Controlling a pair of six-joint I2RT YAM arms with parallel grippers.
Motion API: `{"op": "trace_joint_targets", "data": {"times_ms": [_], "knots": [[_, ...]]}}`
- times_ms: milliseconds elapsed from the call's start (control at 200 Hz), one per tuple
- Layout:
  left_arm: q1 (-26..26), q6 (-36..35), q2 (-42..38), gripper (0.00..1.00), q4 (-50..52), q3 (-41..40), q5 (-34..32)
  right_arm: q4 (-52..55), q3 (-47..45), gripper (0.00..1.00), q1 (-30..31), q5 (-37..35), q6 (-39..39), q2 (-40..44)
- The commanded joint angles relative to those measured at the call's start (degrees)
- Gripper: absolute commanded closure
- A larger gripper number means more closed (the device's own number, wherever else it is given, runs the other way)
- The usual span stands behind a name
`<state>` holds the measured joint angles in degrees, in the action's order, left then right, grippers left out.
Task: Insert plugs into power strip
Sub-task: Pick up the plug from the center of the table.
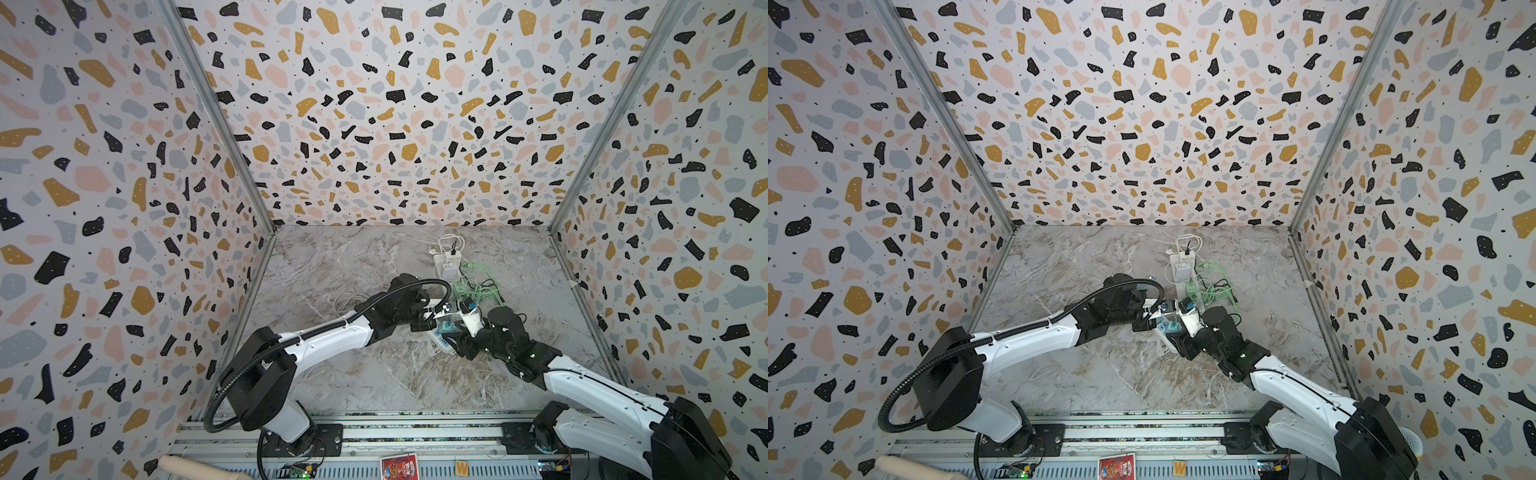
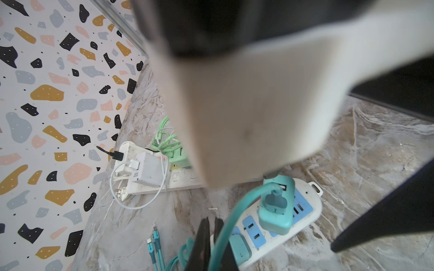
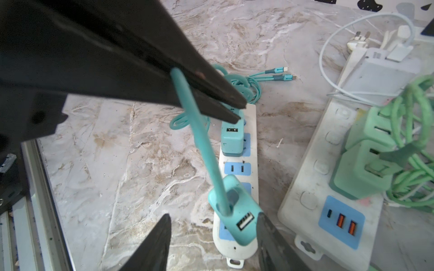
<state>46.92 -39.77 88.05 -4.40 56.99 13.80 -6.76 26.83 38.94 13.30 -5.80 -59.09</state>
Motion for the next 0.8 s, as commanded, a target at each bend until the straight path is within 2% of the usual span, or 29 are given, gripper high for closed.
{"op": "trace_joint_targets", "data": {"times_ms": [0,420,796], "knots": [[-0.46,0.43,-2.13,1.0,-2.89,-0.48,2.25,-1.67,2.83,0.42,0.41,1.01,2.71,-1.07],[-1.41,0.45,-3.39,1.0,-2.35,-1.42,5.66,-4.54,4.07,0.43,0.05,5.0,6.01,-5.15],[-3.9,2.41,-4.39,1.0,-4.07,-1.88,11.62,-6.4,2.94,0.47,0.0,9.1,6.53,-6.43]]}}
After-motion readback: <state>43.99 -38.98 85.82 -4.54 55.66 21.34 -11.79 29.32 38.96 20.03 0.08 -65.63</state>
